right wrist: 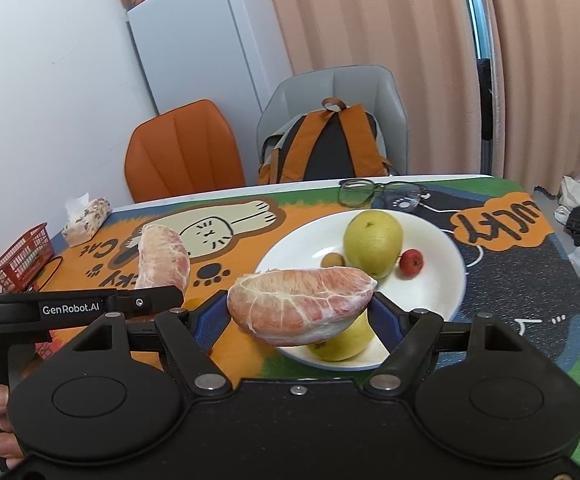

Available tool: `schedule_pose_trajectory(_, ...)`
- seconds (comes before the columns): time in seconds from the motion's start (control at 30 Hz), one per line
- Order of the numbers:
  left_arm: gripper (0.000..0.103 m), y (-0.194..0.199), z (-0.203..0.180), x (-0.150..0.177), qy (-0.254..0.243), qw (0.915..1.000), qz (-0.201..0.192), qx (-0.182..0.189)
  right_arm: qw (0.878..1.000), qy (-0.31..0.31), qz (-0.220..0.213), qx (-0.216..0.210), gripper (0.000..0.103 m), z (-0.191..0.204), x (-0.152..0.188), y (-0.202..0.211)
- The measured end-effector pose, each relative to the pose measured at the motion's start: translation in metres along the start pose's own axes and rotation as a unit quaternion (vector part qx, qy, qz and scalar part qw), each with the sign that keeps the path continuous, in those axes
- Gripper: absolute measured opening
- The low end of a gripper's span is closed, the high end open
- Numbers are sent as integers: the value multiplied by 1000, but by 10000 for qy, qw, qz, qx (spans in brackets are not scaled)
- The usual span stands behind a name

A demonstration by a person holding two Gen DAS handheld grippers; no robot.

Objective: Organize fruits
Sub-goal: 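Carry the pomelo segment into the bowl with the right tool while the left tool drops the strip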

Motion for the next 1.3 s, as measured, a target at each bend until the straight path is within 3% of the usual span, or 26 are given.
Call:
schedule_pose_trajectory(0.73, 16, -50, -37, -12, -268, 9992, 246, 184, 9986, -403, -137, 313, 74, -55, -4, 1)
schedule_pose_trajectory(0.87, 21, -58, -38, -11, -301, 9992, 263, -82, 9981, -471, -128, 365, 74, -64, -4, 0)
schedule_pose_trajectory(0.97, 36, -55, -35, -11, -267, 9994, 221, -55, 9978, -534, -102, 380, 74, -69, -2, -3)
schedule_pose_trajectory(1.3, 48, -38, -16, -5, -130, 9991, 218, -328, 9978, -581, -75, 312, 74, -71, -4, -13)
Point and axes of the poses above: each gripper's, at about its wrist camera, not at the fingertips, and y roughly against the way its jaws point, z to its left, x to its underside, the point moved 4 cm from there along -y, roughly the way its jaws point, and after that the axes turned 2 degrees about -y, right-handed, at the moved point
